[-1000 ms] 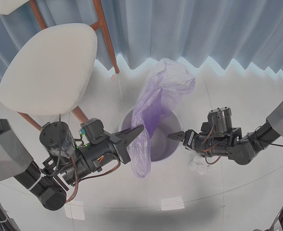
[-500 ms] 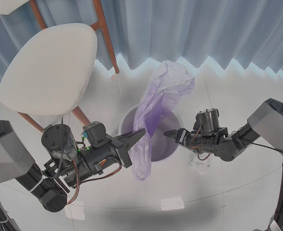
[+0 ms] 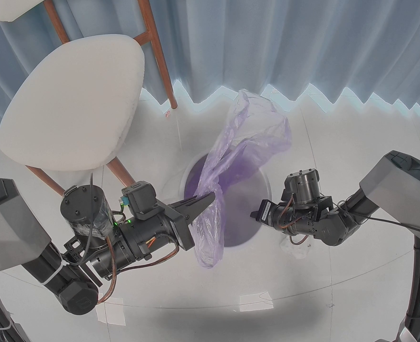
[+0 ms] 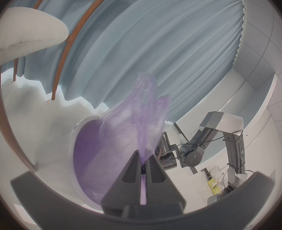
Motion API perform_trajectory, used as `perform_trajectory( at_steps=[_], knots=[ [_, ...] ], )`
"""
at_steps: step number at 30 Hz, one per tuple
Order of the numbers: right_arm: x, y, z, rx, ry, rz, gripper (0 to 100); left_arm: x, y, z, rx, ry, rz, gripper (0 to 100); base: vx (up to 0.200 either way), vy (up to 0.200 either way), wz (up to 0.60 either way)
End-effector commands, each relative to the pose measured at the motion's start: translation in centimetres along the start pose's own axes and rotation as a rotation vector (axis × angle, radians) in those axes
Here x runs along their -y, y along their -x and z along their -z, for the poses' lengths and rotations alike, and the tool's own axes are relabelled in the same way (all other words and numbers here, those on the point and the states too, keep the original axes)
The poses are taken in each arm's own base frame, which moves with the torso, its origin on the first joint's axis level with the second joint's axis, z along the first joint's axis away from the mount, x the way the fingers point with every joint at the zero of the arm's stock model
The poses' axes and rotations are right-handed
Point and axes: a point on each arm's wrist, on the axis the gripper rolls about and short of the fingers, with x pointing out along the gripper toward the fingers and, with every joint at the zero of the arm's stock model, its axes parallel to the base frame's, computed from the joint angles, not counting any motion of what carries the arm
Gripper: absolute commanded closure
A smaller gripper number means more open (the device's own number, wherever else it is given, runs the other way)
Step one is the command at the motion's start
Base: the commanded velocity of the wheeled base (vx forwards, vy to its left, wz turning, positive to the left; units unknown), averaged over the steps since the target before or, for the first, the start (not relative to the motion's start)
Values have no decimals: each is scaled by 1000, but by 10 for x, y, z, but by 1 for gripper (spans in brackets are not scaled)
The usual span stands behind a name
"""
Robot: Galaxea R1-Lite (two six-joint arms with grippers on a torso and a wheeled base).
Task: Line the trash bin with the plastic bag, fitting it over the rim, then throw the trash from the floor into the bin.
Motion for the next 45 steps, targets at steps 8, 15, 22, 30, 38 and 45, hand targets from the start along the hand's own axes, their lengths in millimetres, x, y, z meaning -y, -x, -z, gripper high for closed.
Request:
perform_trajectory(
  at_steps=[8,15,22,30,38,45],
  knots=[
    [-5,36,20,-65,66,28,100,10,17,21,-117,27,45,100,0,0,0],
    [-3,53,45,-141,84,96,100,13,28,45,-227,8,54,100,0,0,0],
    [-5,60,76,-93,168,127,100,12,36,55,-279,-39,40,100,0,0,0],
    [-1,61,86,-64,208,129,100,3,42,64,-316,-50,-21,100,0,0,0],
    [4,64,103,-82,276,191,100,7,46,74,-363,-67,-34,100,0,0,0],
    [8,51,111,-31,296,226,100,8,46,77,-373,-68,-30,100,0,0,0]
  ],
)
